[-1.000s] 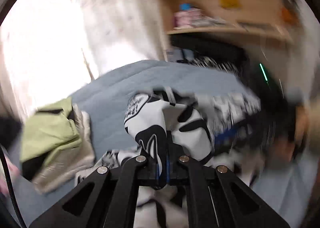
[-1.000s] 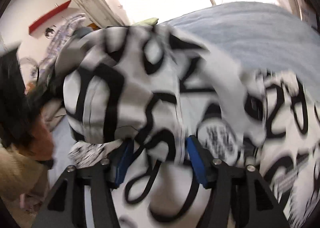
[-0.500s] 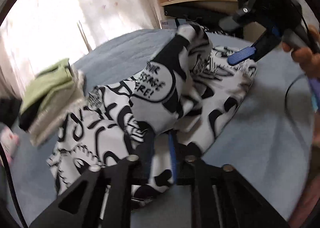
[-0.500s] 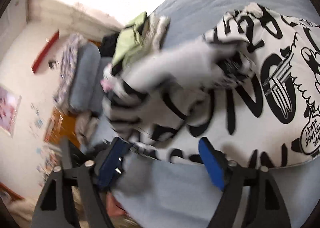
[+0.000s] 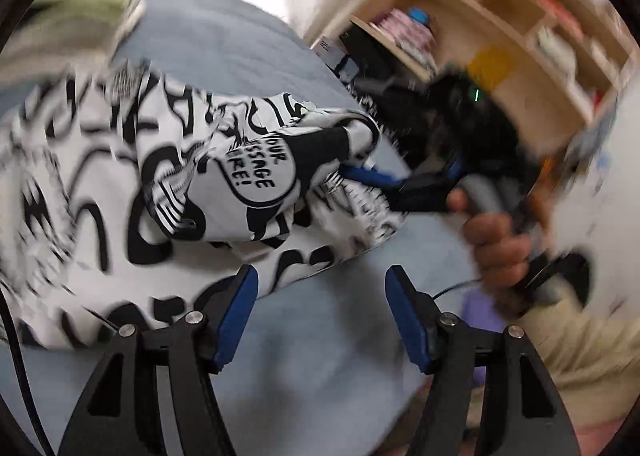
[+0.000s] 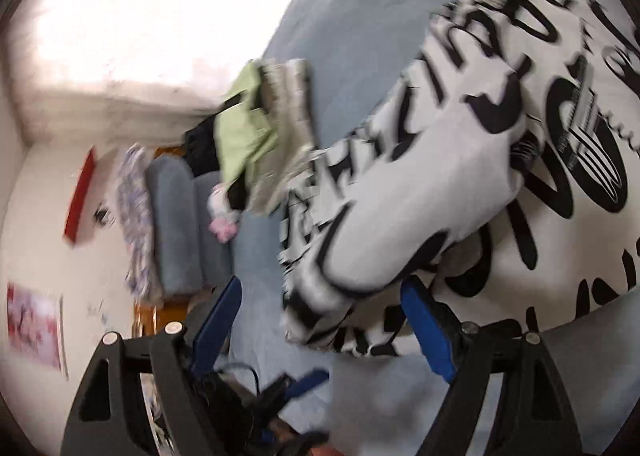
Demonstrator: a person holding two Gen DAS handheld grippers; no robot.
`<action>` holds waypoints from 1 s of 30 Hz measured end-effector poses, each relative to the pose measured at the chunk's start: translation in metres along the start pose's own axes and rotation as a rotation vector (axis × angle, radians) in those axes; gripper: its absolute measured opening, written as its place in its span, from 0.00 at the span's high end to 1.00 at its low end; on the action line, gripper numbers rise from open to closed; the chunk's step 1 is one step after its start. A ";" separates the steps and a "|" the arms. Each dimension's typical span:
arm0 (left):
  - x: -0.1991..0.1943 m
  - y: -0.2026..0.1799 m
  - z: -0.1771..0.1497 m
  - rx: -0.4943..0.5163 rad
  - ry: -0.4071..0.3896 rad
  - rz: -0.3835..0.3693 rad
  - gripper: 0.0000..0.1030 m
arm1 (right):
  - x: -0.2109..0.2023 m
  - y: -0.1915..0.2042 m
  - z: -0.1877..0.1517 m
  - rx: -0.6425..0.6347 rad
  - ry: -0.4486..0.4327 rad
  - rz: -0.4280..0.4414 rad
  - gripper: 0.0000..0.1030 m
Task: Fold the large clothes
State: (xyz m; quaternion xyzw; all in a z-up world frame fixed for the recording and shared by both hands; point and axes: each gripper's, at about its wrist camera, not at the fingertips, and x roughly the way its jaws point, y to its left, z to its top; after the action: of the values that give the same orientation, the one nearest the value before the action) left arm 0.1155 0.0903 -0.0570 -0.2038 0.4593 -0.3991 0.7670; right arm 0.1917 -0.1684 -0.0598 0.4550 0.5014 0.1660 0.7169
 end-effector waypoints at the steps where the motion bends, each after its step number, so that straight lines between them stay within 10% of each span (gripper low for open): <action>1: 0.002 0.007 0.000 -0.059 -0.004 -0.052 0.36 | 0.003 -0.001 0.003 0.002 -0.010 -0.022 0.20; 4: 0.015 0.030 0.004 -0.198 -0.013 -0.175 0.30 | 0.011 -0.003 0.006 -0.026 -0.025 -0.070 0.21; 11: 0.052 0.078 0.012 -0.412 -0.028 -0.296 0.22 | 0.009 -0.003 -0.005 -0.173 0.003 -0.073 0.80; 18: 0.092 0.086 0.027 -0.433 -0.007 -0.336 0.21 | -0.015 0.005 -0.016 -0.349 -0.004 0.013 0.86; 20: 0.103 0.085 0.042 -0.418 -0.030 -0.297 0.22 | -0.020 0.009 -0.015 -0.395 -0.022 0.023 0.87; 27: 0.070 0.045 0.108 -0.099 -0.310 -0.009 0.70 | -0.018 0.024 -0.008 -0.603 -0.183 -0.056 0.89; 30: 0.079 0.051 0.108 -0.047 -0.269 0.127 0.74 | 0.010 0.002 -0.005 -0.618 -0.174 -0.145 0.89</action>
State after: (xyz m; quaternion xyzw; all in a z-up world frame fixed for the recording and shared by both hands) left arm 0.2512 0.0517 -0.0814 -0.2438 0.3734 -0.3079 0.8405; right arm 0.1926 -0.1581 -0.0641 0.1914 0.3954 0.2192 0.8712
